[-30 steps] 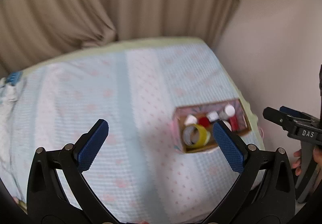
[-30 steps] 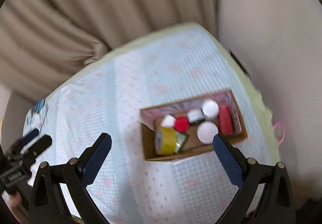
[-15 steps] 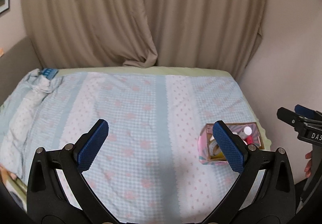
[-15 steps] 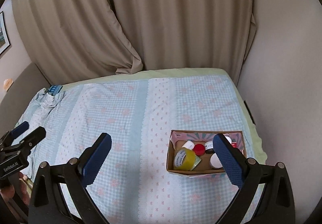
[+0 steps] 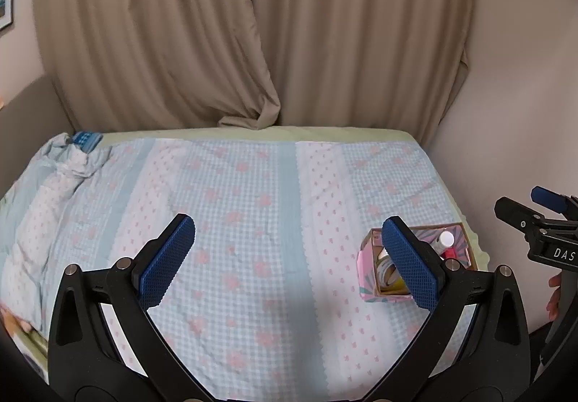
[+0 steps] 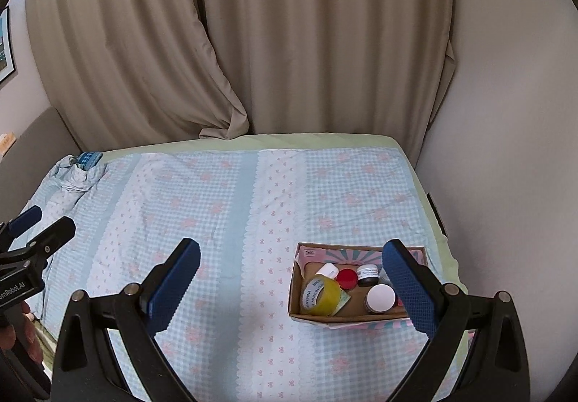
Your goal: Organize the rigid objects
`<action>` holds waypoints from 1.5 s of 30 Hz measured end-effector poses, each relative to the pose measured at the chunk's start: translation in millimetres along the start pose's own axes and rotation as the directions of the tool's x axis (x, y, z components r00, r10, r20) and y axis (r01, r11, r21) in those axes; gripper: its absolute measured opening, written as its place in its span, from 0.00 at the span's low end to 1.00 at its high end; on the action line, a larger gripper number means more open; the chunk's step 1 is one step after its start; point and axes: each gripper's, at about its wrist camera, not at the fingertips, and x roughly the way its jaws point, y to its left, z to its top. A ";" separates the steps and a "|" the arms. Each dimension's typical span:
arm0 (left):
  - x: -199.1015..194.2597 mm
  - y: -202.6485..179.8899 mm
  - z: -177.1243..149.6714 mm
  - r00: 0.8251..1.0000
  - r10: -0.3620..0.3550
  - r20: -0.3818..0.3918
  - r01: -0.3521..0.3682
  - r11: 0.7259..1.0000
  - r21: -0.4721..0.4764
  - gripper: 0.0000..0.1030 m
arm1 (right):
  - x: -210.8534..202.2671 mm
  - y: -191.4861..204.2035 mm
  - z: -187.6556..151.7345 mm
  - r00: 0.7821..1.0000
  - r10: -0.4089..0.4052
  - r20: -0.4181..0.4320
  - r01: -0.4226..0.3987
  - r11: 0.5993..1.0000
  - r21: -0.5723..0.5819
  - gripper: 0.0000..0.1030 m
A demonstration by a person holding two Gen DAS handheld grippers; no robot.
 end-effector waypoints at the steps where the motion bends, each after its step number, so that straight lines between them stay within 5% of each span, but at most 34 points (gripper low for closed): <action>1: 1.4 -0.3 -0.2 1.000 0.001 -0.001 -0.001 1.000 0.002 1.00 | 0.8 0.2 0.5 1.000 -0.003 -0.001 0.003 1.000 0.000 0.98; 45: 17.4 -8.2 6.8 1.000 0.025 0.017 -0.025 1.000 -0.009 1.00 | 15.4 -0.5 17.8 1.000 -0.011 -0.004 0.011 1.000 -0.013 0.98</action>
